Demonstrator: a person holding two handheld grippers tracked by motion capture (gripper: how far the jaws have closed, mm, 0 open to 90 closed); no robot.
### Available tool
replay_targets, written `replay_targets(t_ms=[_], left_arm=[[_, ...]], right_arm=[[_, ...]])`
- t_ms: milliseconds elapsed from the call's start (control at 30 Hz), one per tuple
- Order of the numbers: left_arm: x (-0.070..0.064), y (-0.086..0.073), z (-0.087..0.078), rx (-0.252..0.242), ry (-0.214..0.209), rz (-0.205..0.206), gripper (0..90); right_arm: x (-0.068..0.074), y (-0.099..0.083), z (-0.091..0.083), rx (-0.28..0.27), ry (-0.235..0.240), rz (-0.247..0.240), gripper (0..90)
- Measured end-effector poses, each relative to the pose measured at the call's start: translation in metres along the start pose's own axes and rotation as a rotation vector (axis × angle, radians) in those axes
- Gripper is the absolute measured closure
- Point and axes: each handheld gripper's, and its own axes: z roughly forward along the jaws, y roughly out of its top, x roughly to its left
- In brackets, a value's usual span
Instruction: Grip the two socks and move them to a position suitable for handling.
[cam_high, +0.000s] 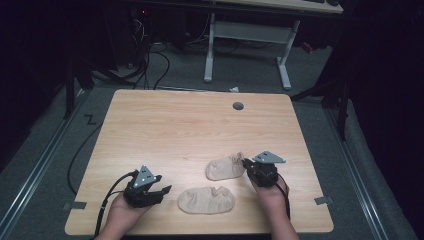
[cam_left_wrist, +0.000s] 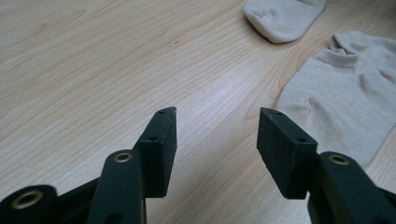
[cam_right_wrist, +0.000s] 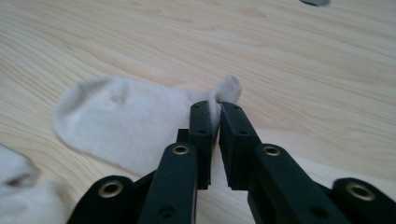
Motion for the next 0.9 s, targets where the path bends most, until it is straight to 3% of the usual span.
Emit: replay_targets(t_ms=[67,200,367,467,700,900], left_arm=[[-0.001,0.0,-0.001,-0.004,-0.001,-0.001,47.9],[-0.001,0.001,-0.002,-0.006,-0.002,0.001,47.7],[0.001,0.0,-0.002,-0.008,0.0,-0.013,44.7],[0.002,-0.001,-0.002,-0.006,0.006,-0.022,43.1],[0.007,-0.003,-0.007,-0.015,0.0,-0.068,43.2],[0.009,-0.01,-0.014,-0.012,0.023,-0.058,42.1]], right_arm=[[-0.007,-0.005,-0.006,0.003,-0.031,0.004,74.9],[-0.013,-0.008,-0.012,-0.007,-0.052,0.012,70.6],[-0.014,-0.009,-0.007,0.023,-0.081,-0.028,69.4],[-0.015,-0.006,0.001,0.068,-0.072,-0.018,76.9],[-0.019,-0.001,0.003,0.054,-0.071,0.006,89.9],[-0.019,0.003,0.012,0.098,-0.068,-0.038,89.9]])
